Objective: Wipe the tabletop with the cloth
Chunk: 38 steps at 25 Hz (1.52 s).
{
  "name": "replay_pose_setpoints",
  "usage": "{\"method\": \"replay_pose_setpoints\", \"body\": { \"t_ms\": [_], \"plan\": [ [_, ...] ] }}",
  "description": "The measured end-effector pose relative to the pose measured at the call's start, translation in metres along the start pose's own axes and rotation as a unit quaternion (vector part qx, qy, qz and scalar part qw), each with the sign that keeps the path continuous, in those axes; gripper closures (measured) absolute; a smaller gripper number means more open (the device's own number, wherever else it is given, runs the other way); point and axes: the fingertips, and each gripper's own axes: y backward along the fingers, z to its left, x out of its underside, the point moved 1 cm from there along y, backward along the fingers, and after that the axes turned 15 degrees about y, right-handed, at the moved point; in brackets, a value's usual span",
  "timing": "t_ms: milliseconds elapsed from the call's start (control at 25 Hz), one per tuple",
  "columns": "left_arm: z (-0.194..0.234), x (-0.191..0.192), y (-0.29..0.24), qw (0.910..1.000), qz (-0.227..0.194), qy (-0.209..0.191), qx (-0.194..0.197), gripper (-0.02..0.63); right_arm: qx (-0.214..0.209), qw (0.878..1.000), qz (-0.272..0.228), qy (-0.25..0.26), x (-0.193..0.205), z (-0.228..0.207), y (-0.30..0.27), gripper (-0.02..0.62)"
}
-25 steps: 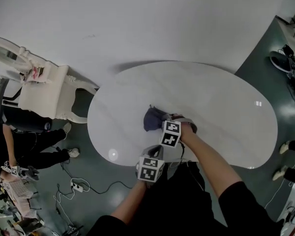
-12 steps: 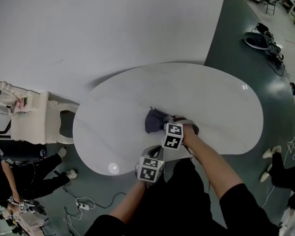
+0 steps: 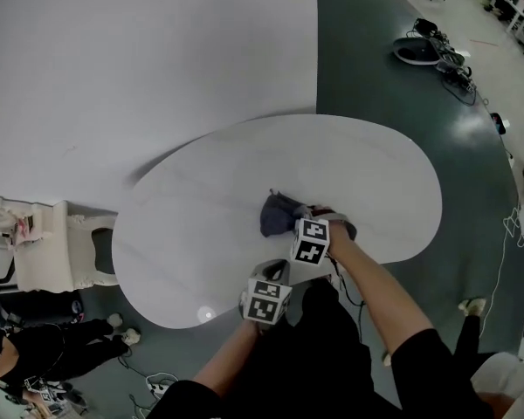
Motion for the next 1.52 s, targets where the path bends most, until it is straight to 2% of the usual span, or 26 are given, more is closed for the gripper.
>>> {"method": "replay_pose_setpoints", "body": {
  "t_ms": [280, 520, 1000, 1240, 1520],
  "plan": [
    [-0.044, -0.014, -0.021, 0.9984, 0.021, -0.043, 0.029, 0.6, 0.013, 0.999, 0.013, -0.049, 0.06, -0.008, 0.029, 0.537],
    [-0.059, -0.022, -0.032, 0.9958, 0.035, -0.074, 0.041, 0.6, 0.022, 0.995, 0.02, -0.094, 0.105, -0.016, 0.047, 0.535],
    [-0.115, -0.042, -0.064, 0.988, 0.054, -0.13, 0.065, 0.6, 0.055, 0.988, 0.05, -0.136, 0.212, -0.006, 0.093, 0.535],
    [-0.129, -0.041, -0.072, 0.9856, 0.069, -0.14, 0.067, 0.6, 0.078, 0.978, 0.04, -0.19, 0.262, 0.004, 0.122, 0.535],
    [-0.136, -0.05, -0.083, 0.9841, 0.076, -0.144, 0.072, 0.6, 0.09, 0.971, 0.066, -0.214, 0.298, 0.008, 0.14, 0.535]
  ]
}}
